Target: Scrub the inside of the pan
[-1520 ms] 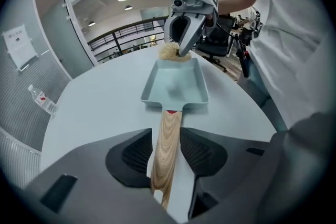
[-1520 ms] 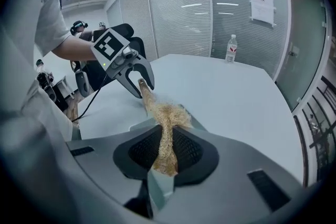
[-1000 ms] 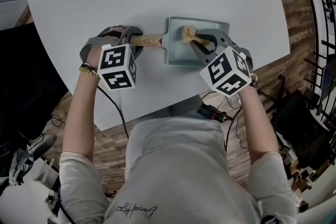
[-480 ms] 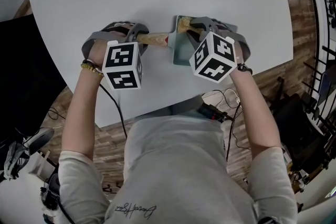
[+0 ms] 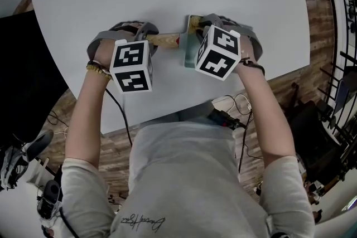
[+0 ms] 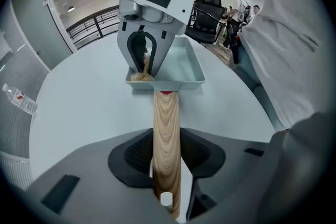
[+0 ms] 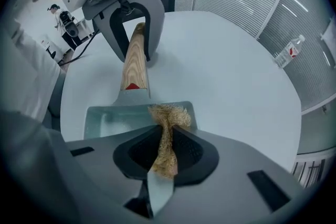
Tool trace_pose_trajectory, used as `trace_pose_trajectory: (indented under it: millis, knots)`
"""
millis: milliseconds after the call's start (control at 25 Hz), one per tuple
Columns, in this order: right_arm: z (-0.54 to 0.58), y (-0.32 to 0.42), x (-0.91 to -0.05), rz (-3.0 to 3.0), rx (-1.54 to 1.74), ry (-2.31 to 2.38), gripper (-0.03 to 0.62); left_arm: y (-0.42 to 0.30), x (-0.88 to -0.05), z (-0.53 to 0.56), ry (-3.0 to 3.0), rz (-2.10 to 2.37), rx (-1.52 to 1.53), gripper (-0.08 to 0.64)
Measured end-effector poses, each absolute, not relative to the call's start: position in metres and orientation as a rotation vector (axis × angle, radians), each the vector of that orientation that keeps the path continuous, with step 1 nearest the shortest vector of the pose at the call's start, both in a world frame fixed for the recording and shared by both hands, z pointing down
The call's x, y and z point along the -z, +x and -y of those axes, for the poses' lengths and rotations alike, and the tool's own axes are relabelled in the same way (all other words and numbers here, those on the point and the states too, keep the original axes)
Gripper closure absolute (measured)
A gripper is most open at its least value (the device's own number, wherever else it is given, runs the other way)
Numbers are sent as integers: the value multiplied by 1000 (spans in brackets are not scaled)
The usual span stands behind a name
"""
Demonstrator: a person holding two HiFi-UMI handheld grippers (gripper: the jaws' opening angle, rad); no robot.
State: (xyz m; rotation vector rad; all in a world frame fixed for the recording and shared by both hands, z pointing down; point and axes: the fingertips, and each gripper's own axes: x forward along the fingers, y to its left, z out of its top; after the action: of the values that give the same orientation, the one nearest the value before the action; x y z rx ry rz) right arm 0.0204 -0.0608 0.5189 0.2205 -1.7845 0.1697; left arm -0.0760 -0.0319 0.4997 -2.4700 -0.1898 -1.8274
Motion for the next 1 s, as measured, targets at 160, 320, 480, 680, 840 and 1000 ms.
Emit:
trace_pose_trajectory:
  millis: [160,320,480,680,840,1000]
  knots:
    - [47,22,-519,1773,-165,170,518,-75,-500,32,-2483,162,1852,416]
    - [20,19,-518,1767,-169,87,518,-75,-501,34,-2484,148,1857,416]
    - [-8,15,-519,1762,-203,14,518,-77,-502,35,-2470,142,1865,416]
    - [-33,12,-518,1749,-255,-66,519,-79,-502,36,-2453,132,1873,416]
    - [-36,12,-518,1750,-259,-64,520,-79,-503,36,-2441,127,1875,416]
    - [-34,13,-517,1762,-231,-44,518,-79,-502,36,-2422,138,1877,417]
